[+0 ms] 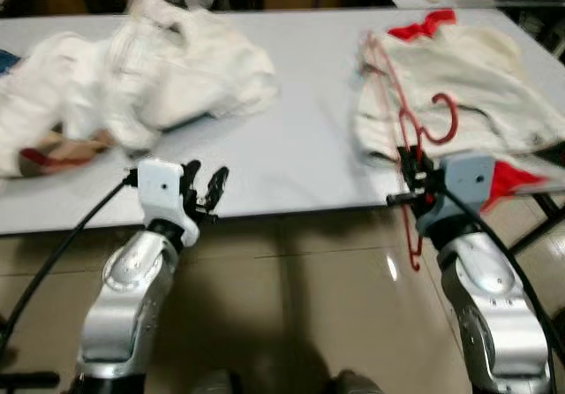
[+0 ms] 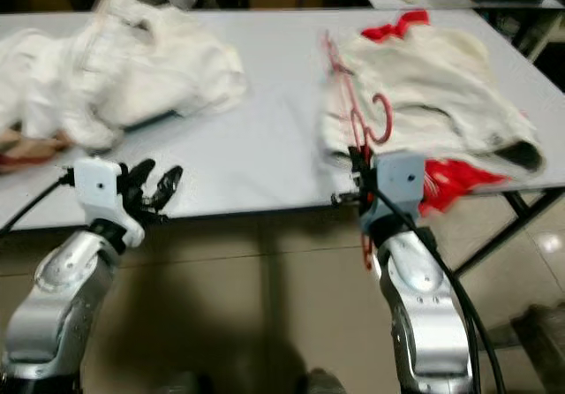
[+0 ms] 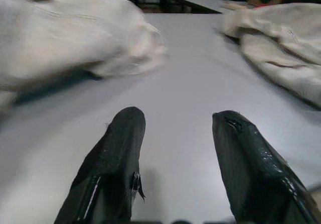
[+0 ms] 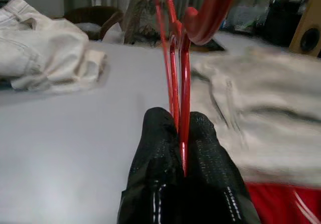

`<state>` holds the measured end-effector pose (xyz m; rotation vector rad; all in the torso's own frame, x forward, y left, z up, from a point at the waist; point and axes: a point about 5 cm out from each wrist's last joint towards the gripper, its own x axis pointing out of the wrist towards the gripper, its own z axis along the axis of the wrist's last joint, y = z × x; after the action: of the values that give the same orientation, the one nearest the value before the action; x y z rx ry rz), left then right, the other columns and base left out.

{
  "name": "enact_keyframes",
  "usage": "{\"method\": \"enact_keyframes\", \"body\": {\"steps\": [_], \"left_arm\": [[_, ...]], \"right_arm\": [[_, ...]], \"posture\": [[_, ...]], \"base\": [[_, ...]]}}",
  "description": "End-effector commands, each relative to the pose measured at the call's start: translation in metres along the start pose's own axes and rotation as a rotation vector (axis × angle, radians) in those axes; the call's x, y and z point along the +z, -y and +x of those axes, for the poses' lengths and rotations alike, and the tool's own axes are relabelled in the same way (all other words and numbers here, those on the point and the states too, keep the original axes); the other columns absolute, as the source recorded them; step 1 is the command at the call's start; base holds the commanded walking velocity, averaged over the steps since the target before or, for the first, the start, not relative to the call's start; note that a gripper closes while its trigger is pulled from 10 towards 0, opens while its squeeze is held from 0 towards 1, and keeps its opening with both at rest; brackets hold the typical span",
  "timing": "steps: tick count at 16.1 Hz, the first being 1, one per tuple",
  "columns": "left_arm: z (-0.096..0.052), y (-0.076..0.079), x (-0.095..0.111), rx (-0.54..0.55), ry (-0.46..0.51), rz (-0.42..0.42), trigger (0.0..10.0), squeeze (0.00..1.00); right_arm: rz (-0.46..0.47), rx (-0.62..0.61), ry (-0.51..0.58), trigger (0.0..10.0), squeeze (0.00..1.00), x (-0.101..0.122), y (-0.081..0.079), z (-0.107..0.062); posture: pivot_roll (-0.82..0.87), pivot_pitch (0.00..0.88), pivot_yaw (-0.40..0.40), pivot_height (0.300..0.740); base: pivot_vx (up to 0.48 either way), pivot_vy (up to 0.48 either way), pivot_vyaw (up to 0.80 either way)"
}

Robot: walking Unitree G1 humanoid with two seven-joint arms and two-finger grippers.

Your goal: Hang hanger

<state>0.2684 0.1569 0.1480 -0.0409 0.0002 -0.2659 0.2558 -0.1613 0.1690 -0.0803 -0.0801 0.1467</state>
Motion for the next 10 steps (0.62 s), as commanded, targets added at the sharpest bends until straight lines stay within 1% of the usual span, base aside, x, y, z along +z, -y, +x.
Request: {"method": "enact_keyframes", "body": {"steps": [1, 2, 5, 6, 7, 8, 9, 10], "left_arm": [[0.0007, 0.0038, 0.0017, -0.013, 0.003, 0.011, 10.0, 0.44], [0.0005, 0.0038, 0.0015, -0.013, 0.002, 0.011, 10.0, 0.44], [0.0019, 0.0045, 0.0028, -0.016, 0.009, 0.008, 10.0, 0.44], [0.0018, 0.0059, 0.003, -0.026, 0.014, 0.004, 10.0, 0.44], [0.0012, 0.0078, 0.0017, -0.037, 0.009, -0.017, 10.0, 0.37], [0.0012, 0.008, 0.0006, -0.033, 0.0, -0.015, 10.0, 0.3], [0.0014, 0.0088, -0.0004, -0.038, -0.005, -0.016, 10.0, 0.29], [0.0017, 0.0102, -0.0008, -0.054, 0.002, -0.014, 10.0, 0.25]], "right_arm": [[0.016, 0.025, -0.007, 10.0, 0.0, 0.0011, 0.0001, -0.0019], [0.001, 0.03, 0.001, 10.0, 0.0, 0.0016, -0.0009, -0.0025], [0.02, 0.039, 0.002, 10.0, 0.0, 0.0008, -0.0024, -0.0015], [0.051, 0.044, -0.026, 10.0, 0.0, -0.0018, -0.003, -0.0025], [0.047, 0.038, -0.039, 10.0, 0.0, -0.0033, -0.0019, -0.0037], [0.05, 0.036, -0.046, 10.0, 0.0, -0.0041, -0.001, -0.0043], [0.053, 0.022, -0.049, 10.0, 0.0, -0.0047, 0.0008, -0.005], [0.074, 0.0, -0.054, 10.0, 0.0, -0.0058, 0.0042, -0.0067]], "posture": [[-0.11, 0.143, 0.016, 0.74], [-0.11, 0.143, 0.016, 0.74], [-0.11, 0.143, 0.016, 0.74], [-0.11, 0.143, 0.016, 0.74], [-0.11, 0.143, 0.016, 0.74], [-0.12, 0.143, 0.021, 0.74], [-0.12, 0.143, 0.022, 0.74], [-0.12, 0.142, 0.022, 0.74]], "base": [[0.0, -0.356, 0.0], [0.0, -0.36, 0.0], [0.0, -0.356, 0.0], [0.0, -0.349, -0.8], [0.0, 0.0, -0.8], [0.0, 0.0, -0.8], [0.0, 0.0, -0.8], [0.0, 0.0, -0.8]]}}
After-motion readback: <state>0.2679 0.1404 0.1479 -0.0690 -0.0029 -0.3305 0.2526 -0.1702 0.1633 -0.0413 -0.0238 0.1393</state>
